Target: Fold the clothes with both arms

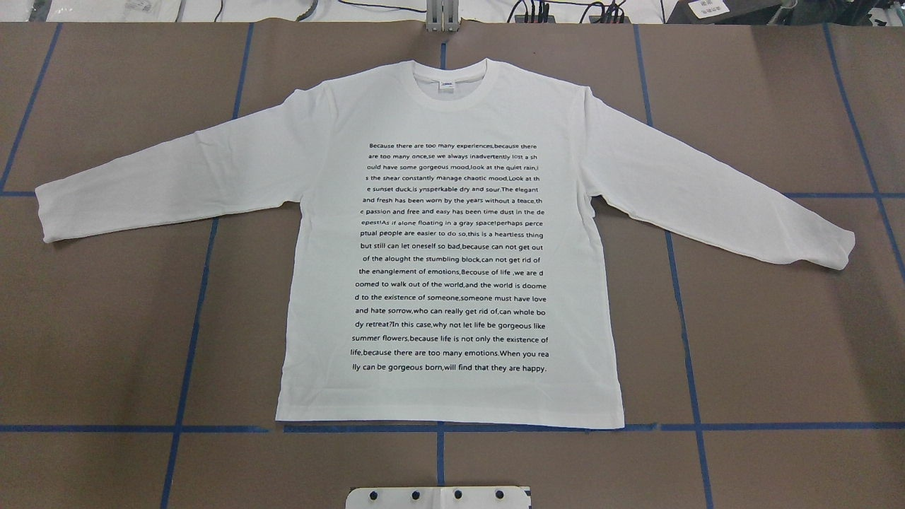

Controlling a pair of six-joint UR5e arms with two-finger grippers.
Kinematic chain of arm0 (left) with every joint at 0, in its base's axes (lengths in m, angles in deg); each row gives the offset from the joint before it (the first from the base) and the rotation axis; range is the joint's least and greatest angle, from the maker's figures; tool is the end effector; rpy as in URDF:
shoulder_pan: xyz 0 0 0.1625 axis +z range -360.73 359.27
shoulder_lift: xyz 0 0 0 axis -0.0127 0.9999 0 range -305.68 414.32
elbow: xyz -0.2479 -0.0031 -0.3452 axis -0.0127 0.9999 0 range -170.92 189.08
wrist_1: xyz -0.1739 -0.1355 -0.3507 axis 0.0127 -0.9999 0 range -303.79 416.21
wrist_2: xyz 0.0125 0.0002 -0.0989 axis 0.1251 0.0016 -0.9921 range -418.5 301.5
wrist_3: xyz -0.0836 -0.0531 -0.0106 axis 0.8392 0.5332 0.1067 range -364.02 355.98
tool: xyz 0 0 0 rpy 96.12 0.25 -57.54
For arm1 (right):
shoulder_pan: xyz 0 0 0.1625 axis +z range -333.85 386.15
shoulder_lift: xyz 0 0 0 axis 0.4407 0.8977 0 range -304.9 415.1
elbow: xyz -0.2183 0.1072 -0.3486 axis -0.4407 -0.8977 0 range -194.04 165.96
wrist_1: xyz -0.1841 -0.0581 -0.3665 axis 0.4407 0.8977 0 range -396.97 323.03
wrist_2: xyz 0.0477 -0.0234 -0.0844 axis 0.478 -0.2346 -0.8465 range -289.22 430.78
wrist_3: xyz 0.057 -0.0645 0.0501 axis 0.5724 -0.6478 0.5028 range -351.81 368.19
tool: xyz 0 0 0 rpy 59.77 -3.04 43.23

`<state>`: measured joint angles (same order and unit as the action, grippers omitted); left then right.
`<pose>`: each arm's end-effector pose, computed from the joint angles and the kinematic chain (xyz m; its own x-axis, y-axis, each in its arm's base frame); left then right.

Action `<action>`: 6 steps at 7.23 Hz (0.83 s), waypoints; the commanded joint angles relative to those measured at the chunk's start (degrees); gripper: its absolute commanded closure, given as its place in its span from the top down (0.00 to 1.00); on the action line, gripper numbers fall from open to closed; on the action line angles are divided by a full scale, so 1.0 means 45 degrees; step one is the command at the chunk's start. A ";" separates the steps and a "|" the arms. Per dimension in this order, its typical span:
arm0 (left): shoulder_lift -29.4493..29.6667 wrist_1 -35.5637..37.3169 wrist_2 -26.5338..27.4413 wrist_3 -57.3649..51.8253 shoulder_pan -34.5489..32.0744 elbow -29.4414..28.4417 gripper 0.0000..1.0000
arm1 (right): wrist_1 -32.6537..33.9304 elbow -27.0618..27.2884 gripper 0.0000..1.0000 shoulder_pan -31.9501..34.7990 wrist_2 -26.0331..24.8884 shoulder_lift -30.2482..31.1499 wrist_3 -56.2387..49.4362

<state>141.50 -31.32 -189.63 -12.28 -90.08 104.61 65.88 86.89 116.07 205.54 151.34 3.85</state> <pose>-0.0624 -0.4716 0.6431 0.7437 0.1548 -0.6504 -0.1194 0.9879 0.0986 0.0625 -0.4334 0.6371 0.7080 0.0238 0.7058 0.0551 0.9945 -0.0888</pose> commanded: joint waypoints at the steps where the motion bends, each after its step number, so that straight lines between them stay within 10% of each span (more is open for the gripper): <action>1: 0.0019 -0.0119 0.0019 0.0000 -0.0007 0.0002 0.99 | -0.0023 0.0110 1.00 0.0055 0.0013 -0.0137 0.0122; 6: 0.0506 -0.1445 -0.0155 0.0097 0.0089 0.0724 1.00 | -0.1136 -0.0046 1.00 -0.0022 0.0343 -0.0371 0.0200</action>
<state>143.12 -36.84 -189.81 -12.13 -89.97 107.05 61.93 86.74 116.15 206.45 150.02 4.45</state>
